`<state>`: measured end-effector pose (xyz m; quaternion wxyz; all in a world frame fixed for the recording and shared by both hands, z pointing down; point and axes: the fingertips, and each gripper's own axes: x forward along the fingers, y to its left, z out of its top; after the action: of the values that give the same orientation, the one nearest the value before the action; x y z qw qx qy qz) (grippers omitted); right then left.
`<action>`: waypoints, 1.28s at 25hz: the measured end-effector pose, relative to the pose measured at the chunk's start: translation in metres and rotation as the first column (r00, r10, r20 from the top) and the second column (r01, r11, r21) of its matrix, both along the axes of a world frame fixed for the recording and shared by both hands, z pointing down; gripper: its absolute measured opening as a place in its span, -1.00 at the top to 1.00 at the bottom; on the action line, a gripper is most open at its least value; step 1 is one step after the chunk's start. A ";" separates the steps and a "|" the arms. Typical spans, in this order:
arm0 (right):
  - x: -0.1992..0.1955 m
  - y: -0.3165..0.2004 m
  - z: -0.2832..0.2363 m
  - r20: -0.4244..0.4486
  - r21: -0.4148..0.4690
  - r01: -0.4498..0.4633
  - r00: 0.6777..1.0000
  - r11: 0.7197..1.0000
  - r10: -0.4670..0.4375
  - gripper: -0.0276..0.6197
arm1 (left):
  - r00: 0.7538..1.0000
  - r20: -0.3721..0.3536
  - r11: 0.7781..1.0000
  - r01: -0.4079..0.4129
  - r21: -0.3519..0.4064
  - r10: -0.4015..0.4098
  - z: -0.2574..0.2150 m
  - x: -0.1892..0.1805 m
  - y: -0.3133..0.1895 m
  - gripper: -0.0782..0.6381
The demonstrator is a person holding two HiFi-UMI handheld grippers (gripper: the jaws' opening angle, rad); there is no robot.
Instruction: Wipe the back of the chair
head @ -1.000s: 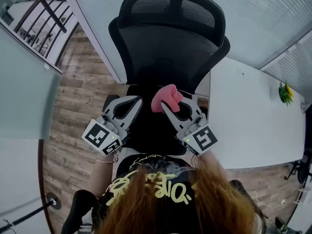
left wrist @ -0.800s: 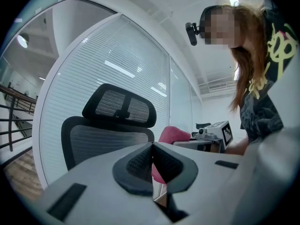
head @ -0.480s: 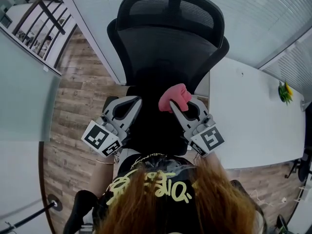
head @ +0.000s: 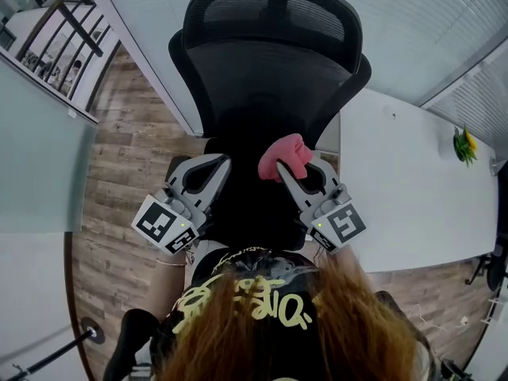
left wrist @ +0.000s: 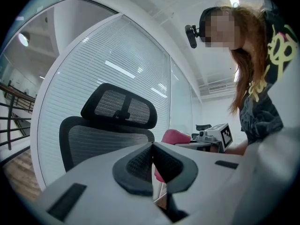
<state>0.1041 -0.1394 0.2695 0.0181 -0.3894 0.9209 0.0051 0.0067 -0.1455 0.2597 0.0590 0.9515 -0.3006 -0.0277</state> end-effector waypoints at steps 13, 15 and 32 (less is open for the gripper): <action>0.001 0.005 -0.001 -0.018 0.005 0.002 1.000 1.000 -0.002 0.71 | 1.000 -0.001 1.000 0.012 0.001 -0.012 -0.001 0.001 0.003 0.80; 0.001 0.007 -0.001 -0.028 0.012 -0.003 1.000 1.000 0.003 0.71 | 1.000 0.000 1.000 0.012 0.002 -0.012 -0.001 0.001 0.004 0.80; 0.011 0.001 0.009 -0.020 -0.008 -0.036 0.999 0.999 0.036 0.71 | 1.000 -0.012 1.000 0.022 -0.014 -0.022 0.000 -0.003 0.003 0.80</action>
<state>0.1154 -0.1379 0.2782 0.0073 -0.4058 0.9139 0.0054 0.0036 -0.1430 0.2599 0.0672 0.9475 -0.3110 -0.0319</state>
